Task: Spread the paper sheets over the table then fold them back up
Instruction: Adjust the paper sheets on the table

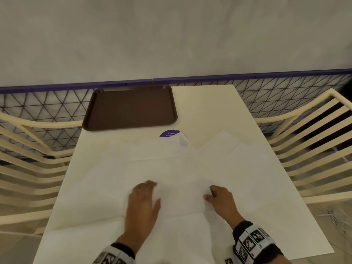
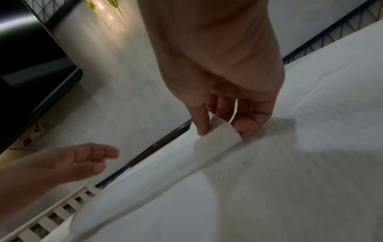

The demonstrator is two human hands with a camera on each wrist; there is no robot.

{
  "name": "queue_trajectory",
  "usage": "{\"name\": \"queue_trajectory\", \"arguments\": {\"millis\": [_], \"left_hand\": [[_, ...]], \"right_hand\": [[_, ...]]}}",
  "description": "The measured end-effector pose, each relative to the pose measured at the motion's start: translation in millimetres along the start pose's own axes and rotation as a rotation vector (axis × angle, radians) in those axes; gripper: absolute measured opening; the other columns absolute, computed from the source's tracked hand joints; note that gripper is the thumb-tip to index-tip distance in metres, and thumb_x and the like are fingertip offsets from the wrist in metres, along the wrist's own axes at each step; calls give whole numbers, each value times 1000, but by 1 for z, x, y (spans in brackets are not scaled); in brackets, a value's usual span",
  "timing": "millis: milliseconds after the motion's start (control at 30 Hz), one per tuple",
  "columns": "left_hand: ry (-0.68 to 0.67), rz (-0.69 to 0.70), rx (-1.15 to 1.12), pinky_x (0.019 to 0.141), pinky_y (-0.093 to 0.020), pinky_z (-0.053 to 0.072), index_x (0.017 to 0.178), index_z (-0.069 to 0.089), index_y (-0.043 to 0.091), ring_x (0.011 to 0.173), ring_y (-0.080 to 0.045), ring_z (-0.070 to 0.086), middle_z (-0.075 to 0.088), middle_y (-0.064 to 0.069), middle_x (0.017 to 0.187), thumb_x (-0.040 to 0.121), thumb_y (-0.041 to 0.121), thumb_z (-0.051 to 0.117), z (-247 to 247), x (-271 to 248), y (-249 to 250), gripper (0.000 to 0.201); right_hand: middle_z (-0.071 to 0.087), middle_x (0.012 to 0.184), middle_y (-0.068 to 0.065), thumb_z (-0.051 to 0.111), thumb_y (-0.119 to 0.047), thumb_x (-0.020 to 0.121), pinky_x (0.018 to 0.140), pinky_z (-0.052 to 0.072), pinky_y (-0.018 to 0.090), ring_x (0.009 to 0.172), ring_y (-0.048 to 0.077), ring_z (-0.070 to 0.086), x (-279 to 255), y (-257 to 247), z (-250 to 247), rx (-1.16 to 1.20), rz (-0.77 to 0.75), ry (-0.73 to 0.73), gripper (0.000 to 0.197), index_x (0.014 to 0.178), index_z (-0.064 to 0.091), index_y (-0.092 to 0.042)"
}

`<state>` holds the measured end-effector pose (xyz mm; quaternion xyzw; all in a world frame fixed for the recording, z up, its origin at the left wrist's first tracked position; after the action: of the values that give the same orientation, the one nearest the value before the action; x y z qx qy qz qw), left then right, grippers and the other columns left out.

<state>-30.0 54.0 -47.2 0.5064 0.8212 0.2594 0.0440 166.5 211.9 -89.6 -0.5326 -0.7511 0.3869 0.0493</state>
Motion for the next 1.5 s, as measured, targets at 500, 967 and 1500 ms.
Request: {"name": "queue_trajectory", "arguments": {"millis": [500,967,1500], "left_hand": [[-451,387,265,111,-31,6,148,-3,7,145,-21,-8,-8,-7,157,93,60,8,96,-64,24,77],[-460,401,350,111,-31,2,148,0,6,145,-25,-8,-6,-10,157,93,59,5,102,-67,14,77],[-395,61,157,102,-31,38,130,52,9,120,-24,52,51,-5,134,70,38,77,37,20,-8,71]], "right_hand": [[61,100,8,57,-18,90,71,34,19,87,19,53,-2,7,2,-13,115,20,36,124,52,-8],[44,142,-12,13,-56,96,110,8,32,129,3,43,-66,-3,82,-829,-507,-373,64,147,2,-18],[37,143,-13,2,-46,97,103,36,26,128,3,43,-49,22,22,-775,-326,-246,65,129,54,-25]]}}
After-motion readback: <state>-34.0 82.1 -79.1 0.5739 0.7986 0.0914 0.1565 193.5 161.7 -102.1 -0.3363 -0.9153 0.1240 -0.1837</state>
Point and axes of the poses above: each hand's wrist, its own x-axis towards the middle knuckle, its own z-axis out of the palm, y = z × x, the point moved 8 cm from there along x, towards the middle knuckle
